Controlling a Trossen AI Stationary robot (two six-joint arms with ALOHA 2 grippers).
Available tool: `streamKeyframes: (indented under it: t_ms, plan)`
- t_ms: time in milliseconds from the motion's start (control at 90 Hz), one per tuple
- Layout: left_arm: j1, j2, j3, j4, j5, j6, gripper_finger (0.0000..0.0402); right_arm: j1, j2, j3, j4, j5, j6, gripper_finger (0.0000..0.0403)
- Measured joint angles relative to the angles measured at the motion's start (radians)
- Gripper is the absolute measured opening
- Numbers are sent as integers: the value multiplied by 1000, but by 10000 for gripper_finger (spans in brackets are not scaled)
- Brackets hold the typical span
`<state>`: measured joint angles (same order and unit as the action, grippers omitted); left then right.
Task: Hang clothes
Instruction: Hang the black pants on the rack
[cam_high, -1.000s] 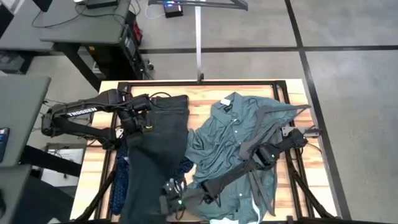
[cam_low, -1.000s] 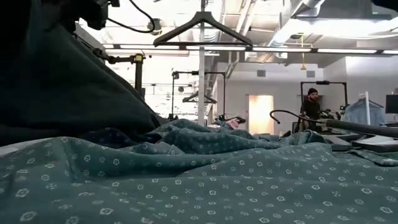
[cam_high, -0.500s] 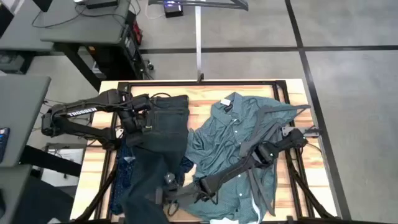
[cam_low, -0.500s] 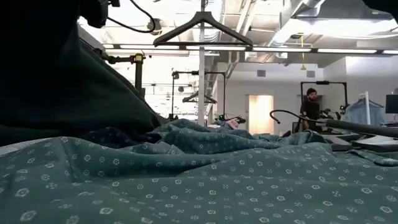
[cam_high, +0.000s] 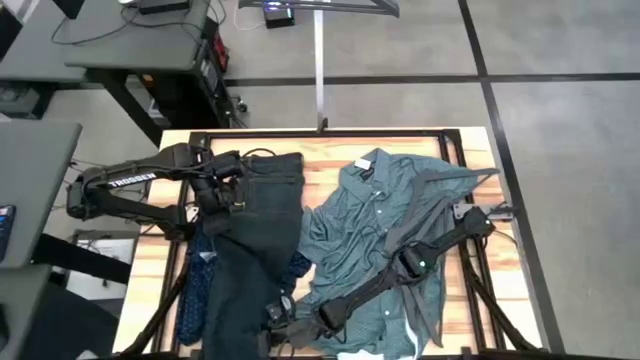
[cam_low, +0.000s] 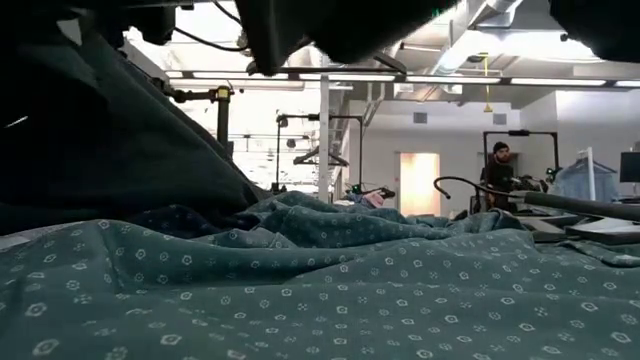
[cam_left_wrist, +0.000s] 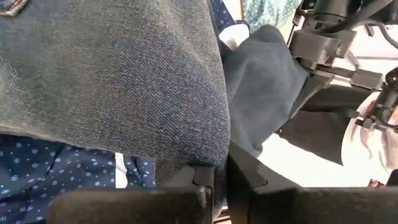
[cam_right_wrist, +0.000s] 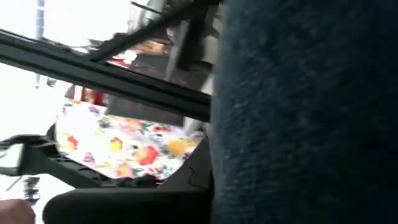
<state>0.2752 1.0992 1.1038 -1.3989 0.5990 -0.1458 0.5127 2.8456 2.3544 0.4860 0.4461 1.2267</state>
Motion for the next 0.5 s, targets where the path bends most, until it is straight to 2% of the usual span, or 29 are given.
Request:
streamKeyframes:
  t_ms: [167, 289, 367, 500]
  plan:
    - [0, 0, 0, 0, -2, -9, 0, -4, -3, 3, 17, 1, -96, 72]
    - [0, 0, 0, 1, -5, -8, 0, -5, -7, 3, -136, -18, -168, 126]
    - [0, 0, 0, 1, -7, -8, 0, -10, -9, 4, -250, -89, -255, 163]
    - [0, 0, 0, -1, -9, -8, 0, -17, -13, 6, -342, -309, -471, 218]
